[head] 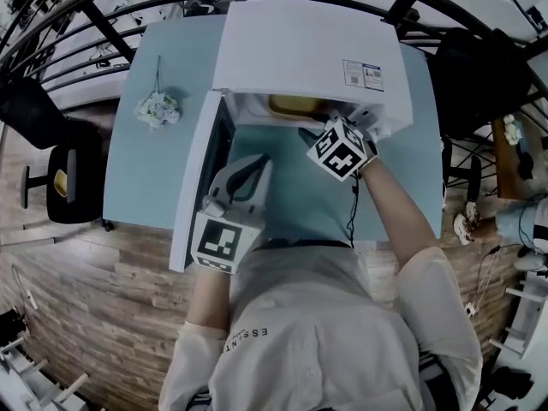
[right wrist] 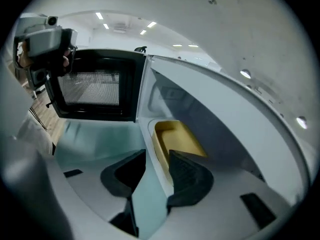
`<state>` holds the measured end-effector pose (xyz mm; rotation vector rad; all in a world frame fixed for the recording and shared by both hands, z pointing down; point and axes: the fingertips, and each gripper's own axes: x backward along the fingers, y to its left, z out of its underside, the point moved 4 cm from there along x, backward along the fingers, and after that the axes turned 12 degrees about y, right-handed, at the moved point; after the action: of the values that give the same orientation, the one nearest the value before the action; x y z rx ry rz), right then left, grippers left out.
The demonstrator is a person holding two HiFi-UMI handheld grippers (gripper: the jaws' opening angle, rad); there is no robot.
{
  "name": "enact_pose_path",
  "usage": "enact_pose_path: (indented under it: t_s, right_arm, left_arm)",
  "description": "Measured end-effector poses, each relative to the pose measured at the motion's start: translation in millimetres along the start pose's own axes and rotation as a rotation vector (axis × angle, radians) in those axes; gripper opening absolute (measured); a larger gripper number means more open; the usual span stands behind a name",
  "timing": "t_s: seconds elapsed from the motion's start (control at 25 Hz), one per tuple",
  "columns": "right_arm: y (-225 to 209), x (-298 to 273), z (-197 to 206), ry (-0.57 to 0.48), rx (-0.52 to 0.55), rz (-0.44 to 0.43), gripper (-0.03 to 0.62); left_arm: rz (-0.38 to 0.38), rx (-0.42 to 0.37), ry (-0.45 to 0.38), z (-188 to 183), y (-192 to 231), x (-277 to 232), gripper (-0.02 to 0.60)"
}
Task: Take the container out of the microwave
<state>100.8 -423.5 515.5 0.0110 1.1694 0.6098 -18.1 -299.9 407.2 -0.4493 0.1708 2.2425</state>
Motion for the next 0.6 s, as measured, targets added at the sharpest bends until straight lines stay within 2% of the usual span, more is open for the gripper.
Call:
enact_pose_path:
  t_s: [0.2,0.4,0.6]
  right_arm:
    - [-4,-27,-5,0.074,0.072,-0.029,0.155]
    - [-7,-47,-8,0.133,0.200,-0.014,0.153]
    - [-6,-62,-7,0.183,0.282,-0.002,0.083]
  left_arm:
    - [-0.002,0.007,0.001,1,5,-1,-0.006]
    - [-0.017,0.015,0.002,2,10,0,-0.006]
    - [-0.031,0.021,0.014,4,10,1,-0.006]
